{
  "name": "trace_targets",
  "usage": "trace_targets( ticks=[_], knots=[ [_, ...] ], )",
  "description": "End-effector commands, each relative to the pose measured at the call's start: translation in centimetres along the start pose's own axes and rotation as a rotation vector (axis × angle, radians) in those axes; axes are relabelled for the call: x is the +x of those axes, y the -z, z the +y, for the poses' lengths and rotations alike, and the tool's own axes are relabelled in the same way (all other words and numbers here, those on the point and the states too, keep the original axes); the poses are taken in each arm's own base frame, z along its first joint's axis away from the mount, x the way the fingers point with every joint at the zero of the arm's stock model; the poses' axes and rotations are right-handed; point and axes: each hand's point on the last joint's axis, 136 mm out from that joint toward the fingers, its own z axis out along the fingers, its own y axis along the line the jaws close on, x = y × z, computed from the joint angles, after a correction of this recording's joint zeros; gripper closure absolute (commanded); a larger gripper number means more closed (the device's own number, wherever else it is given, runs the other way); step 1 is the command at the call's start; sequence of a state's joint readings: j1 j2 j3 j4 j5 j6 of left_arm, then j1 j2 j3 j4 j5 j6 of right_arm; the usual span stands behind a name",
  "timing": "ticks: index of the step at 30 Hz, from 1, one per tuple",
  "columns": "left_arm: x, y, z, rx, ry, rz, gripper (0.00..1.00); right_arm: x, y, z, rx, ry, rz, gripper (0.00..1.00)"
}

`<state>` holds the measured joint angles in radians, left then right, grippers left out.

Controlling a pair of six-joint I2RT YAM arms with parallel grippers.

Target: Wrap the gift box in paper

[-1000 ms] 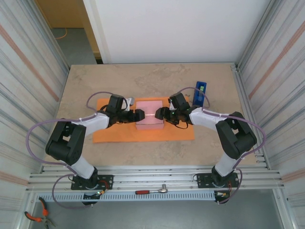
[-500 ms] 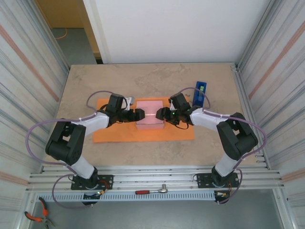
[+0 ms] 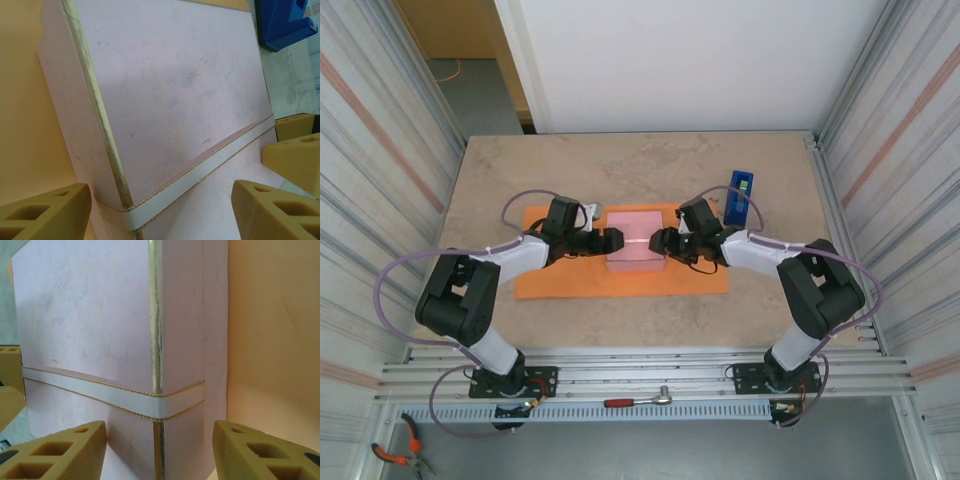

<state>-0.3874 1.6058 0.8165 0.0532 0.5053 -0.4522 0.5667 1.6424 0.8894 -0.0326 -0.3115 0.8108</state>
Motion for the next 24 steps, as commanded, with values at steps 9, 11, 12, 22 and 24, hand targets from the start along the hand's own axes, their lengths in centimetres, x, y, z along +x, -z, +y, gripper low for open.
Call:
trace_targets(
  ticks=[9, 11, 12, 22, 24],
  knots=[
    [-2.7, 4.3, 1.3, -0.063, -0.004, -0.133, 0.20, -0.9, 7.7, -5.7, 0.141, -0.076, -0.105, 0.27],
    [-2.4, 5.1, 1.4, -0.081, -0.005, -0.152, 0.18, -0.4, 9.2, -8.0, 0.189, -0.117, -0.120, 0.26],
    [-2.2, 5.5, 1.4, -0.082, -0.005, -0.169, 0.17, -0.1, 10.1, -9.1, 0.218, -0.139, -0.128, 0.26],
    [-0.1, 8.3, 0.7, -0.077, -0.013, -0.225, 0.14, 3.6, 11.9, -15.5, 0.355, -0.308, -0.131, 0.26],
    [0.0, 8.3, 0.4, -0.064, -0.016, -0.219, 0.13, 4.1, 11.3, -15.8, 0.348, -0.324, -0.115, 0.29]
  ],
)
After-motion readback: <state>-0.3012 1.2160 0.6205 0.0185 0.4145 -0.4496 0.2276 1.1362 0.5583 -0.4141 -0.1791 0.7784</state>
